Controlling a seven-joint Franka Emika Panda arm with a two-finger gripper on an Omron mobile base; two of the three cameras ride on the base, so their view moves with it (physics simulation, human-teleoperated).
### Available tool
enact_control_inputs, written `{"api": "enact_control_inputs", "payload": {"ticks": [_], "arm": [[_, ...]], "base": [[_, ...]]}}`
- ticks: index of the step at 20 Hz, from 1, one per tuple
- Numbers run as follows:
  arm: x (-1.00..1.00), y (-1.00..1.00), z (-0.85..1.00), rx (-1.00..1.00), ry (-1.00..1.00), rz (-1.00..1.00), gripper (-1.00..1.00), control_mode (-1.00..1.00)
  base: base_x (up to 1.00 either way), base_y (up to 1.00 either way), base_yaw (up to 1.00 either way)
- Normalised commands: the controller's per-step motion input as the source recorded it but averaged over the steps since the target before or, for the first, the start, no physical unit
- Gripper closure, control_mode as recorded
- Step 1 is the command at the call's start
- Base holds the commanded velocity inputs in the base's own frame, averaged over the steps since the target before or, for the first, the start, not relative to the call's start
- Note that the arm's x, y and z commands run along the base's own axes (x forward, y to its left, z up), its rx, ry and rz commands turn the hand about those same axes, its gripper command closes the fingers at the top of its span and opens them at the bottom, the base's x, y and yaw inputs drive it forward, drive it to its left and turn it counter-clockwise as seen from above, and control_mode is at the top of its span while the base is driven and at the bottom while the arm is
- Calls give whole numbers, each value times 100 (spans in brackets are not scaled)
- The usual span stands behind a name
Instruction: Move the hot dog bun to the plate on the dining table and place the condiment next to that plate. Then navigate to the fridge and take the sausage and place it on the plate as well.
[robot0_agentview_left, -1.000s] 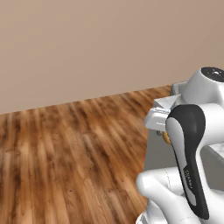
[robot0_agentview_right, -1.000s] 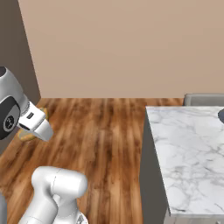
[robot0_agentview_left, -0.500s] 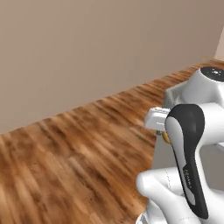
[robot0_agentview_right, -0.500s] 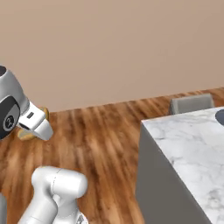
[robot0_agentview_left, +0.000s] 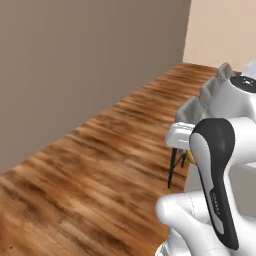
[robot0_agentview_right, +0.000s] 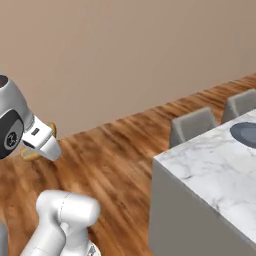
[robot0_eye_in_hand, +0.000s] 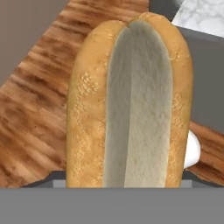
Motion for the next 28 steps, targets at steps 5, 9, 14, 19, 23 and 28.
{"api": "enact_control_inputs", "payload": {"ticks": [5, 9, 14, 19, 23, 28], "arm": [[0, 0, 0, 0, 0, 0, 100, 100], [0, 0, 0, 0, 0, 0, 100, 100], [0, 0, 0, 0, 0, 0, 100, 100], [0, 0, 0, 0, 0, 0, 100, 100], [0, 0, 0, 0, 0, 0, 100, 100], [0, 0, 0, 0, 0, 0, 100, 100]], "base": [[89, 82, -54], [89, 84, -53], [89, 85, -53], [91, 82, -53], [95, 78, -55], [88, 71, -60]]}}
